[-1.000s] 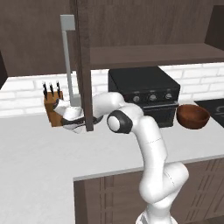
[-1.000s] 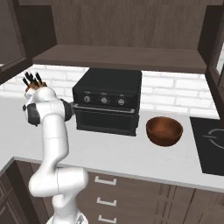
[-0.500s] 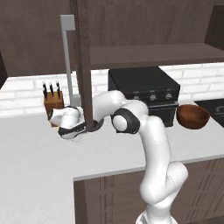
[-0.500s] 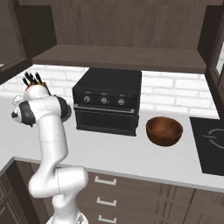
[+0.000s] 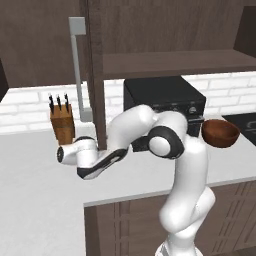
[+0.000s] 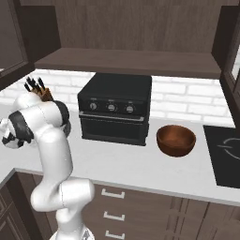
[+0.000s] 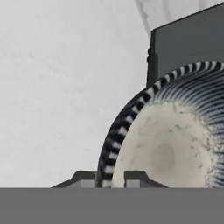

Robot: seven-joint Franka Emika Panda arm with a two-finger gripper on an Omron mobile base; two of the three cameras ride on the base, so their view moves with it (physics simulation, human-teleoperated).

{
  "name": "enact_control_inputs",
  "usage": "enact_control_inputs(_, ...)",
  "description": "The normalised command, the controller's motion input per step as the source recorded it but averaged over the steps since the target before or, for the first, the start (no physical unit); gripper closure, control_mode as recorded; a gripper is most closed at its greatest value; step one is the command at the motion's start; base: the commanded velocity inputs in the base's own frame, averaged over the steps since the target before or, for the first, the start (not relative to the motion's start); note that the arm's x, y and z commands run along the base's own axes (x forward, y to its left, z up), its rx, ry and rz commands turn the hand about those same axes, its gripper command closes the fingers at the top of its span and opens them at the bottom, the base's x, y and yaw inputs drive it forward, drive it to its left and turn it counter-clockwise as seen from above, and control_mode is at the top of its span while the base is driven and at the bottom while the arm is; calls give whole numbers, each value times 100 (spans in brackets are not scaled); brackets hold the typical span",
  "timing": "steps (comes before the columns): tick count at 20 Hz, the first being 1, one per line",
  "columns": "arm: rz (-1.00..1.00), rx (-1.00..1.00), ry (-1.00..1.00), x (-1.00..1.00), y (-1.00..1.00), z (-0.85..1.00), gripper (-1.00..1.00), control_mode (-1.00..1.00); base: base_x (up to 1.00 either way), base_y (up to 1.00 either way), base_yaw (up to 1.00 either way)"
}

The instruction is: Pick up the bowls on the counter and stack them on top of one another in the open cabinet. Place the smaller bowl on top of the larger bowl.

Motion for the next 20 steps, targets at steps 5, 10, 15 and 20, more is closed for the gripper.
enact_control_inputs(5, -27, 7, -28, -100, -40, 78, 100, -100, 0, 0, 0)
enact_control_inputs(10, -29, 9, -24, -100, -64, 100, 100, -100, 0, 0, 0)
enact_control_inputs(15, -30, 14, -22, -95, -92, 97, 100, -100, 0, 0, 0)
enact_control_inputs(20, -19, 21, -21, -58, -100, 78, 100, -100, 0, 0, 0)
